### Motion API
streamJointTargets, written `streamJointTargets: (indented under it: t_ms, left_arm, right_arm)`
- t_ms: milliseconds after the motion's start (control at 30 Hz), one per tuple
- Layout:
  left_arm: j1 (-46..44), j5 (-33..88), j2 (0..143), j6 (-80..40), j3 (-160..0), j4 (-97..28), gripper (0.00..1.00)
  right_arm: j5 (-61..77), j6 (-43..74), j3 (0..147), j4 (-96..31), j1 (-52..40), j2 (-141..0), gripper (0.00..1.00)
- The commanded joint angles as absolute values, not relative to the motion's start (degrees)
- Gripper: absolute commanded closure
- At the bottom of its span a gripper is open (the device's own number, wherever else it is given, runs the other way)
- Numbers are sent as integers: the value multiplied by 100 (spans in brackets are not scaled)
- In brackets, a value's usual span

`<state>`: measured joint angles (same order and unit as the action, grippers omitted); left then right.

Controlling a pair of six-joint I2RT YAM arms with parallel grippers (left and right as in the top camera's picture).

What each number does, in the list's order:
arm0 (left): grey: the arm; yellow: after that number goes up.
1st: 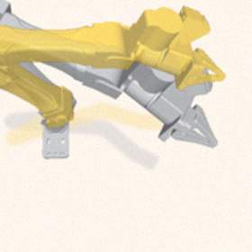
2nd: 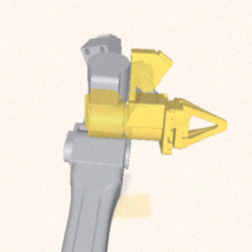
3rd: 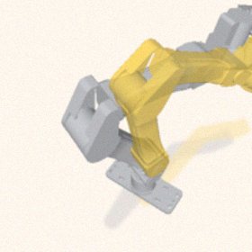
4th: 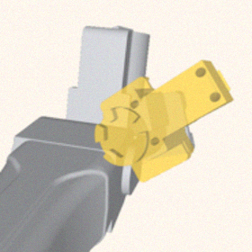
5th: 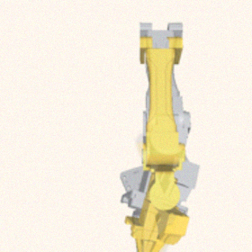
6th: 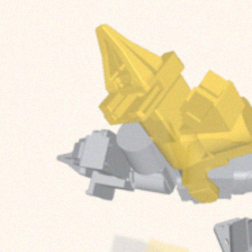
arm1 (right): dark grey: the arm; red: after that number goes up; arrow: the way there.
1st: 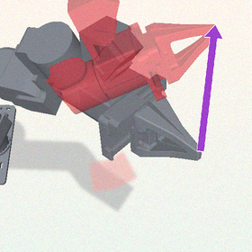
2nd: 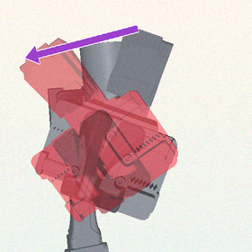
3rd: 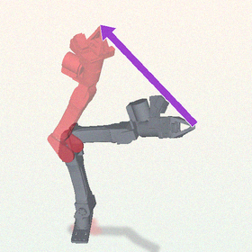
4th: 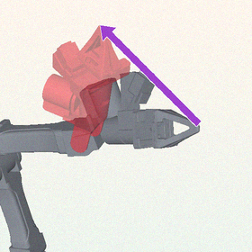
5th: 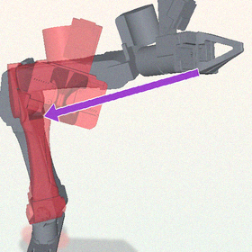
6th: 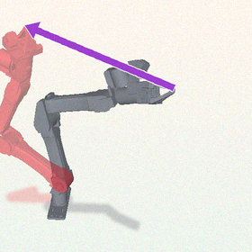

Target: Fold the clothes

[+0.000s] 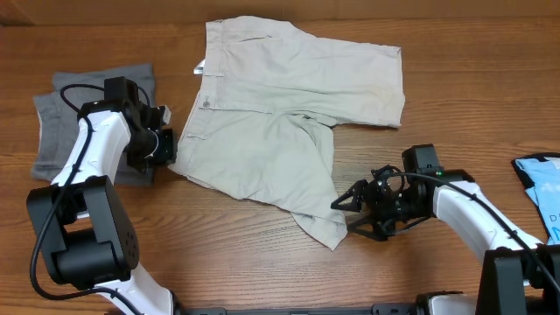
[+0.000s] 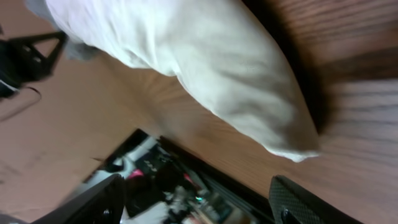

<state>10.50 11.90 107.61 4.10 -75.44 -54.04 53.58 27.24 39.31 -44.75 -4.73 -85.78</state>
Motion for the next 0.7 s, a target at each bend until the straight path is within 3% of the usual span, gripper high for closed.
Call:
streamJointTargets:
  t_ms: [0, 667]
  left_arm:
    - [1048, 1210, 10621, 298, -7500, -5398, 96]
    - [1048, 1256, 10621, 298, -7500, -5400, 95]
  right_arm:
    - [5607, 4025, 3673, -4053, -515, -8506, 23]
    - [4202, 6055, 3413, -2823, -915, -8514, 23]
